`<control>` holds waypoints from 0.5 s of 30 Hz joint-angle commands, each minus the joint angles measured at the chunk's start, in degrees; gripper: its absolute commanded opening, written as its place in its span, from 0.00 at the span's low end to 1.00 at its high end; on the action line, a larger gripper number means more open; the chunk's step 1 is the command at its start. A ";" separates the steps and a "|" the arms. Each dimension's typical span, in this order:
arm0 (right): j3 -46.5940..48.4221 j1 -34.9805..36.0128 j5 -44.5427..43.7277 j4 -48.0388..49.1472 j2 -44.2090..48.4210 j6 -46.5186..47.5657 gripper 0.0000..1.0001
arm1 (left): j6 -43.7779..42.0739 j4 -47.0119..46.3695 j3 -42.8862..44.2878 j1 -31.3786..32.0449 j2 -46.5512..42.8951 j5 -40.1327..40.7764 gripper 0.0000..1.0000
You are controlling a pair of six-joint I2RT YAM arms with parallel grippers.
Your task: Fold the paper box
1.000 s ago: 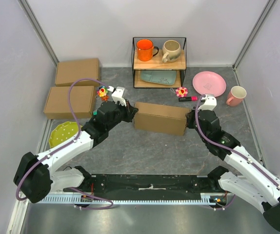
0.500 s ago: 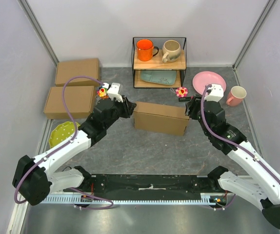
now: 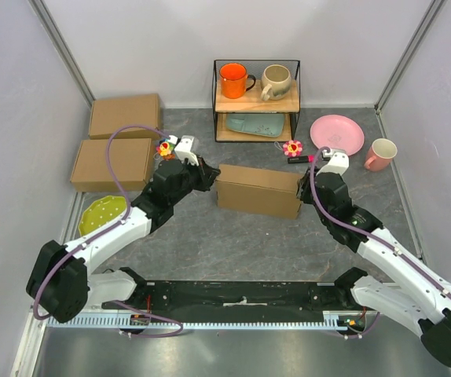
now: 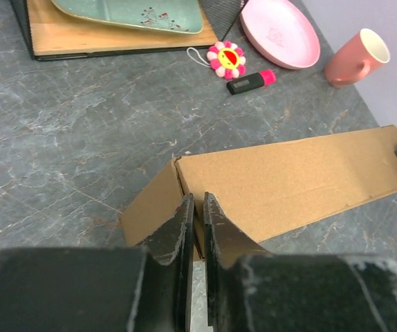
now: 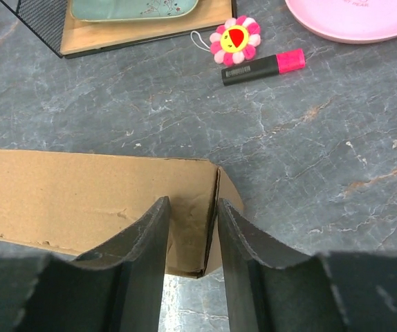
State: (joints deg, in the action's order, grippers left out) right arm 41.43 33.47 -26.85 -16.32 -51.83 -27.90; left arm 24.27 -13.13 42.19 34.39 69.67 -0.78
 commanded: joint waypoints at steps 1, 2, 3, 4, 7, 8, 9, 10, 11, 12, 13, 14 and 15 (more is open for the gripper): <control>-4.15 -0.16 2.59 -2.93 1.03 -1.19 0.37 | 3.85 -0.76 -3.69 0.32 -0.67 -7.21 0.09; -4.86 -0.16 3.81 -3.19 1.64 -1.54 0.36 | 4.20 -0.67 -4.92 0.41 -1.02 -7.57 0.04; -5.56 -0.08 4.52 -3.28 1.91 -2.07 0.35 | 4.73 -0.76 -5.71 0.50 -1.98 -7.92 0.02; -7.14 -0.08 5.22 -3.28 2.17 -3.46 0.33 | 5.34 -0.85 -6.68 0.67 -2.60 -8.10 0.02; -12.22 0.01 10.92 -1.18 4.02 -9.16 0.31 | 6.92 -1.11 -11.59 1.81 -6.64 -7.75 0.02; -13.38 0.01 11.90 -0.57 4.89 -10.84 0.31 | 7.36 -1.11 -14.48 2.78 -8.22 -6.97 0.02; -14.52 0.10 13.74 -0.30 5.51 -12.25 0.31 | 7.80 -1.11 -15.90 3.39 -9.71 -6.44 0.02; -16.80 0.45 14.54 0.05 6.12 -14.88 0.30 | 8.59 -0.85 -17.39 4.10 -13.29 -4.95 0.02; -17.86 0.71 15.16 0.40 7.78 -15.77 0.29 | 9.03 -0.68 -20.02 5.50 -15.07 -4.07 0.02; -18.66 1.41 15.68 0.15 8.84 -16.65 0.28 | 9.56 -0.06 -21.26 6.21 -16.65 -3.28 0.02; -20.06 1.85 15.69 -0.20 10.07 -17.36 0.28 | 10.35 1.51 -23.10 6.91 -20.33 -1.61 0.02; -20.51 2.21 15.60 -1.43 12.87 -18.41 0.28 | 10.70 2.65 -24.08 8.13 -21.84 -0.81 0.02; -20.86 2.82 15.34 -2.13 14.46 -18.59 0.29 | 11.14 3.54 -24.96 8.67 -23.68 -0.20 0.02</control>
State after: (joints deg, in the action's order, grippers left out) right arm 27.11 32.91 -22.46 -3.29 -39.72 -40.23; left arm 31.35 -21.10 23.29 38.70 50.26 -0.78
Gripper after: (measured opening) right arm 0.306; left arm 0.028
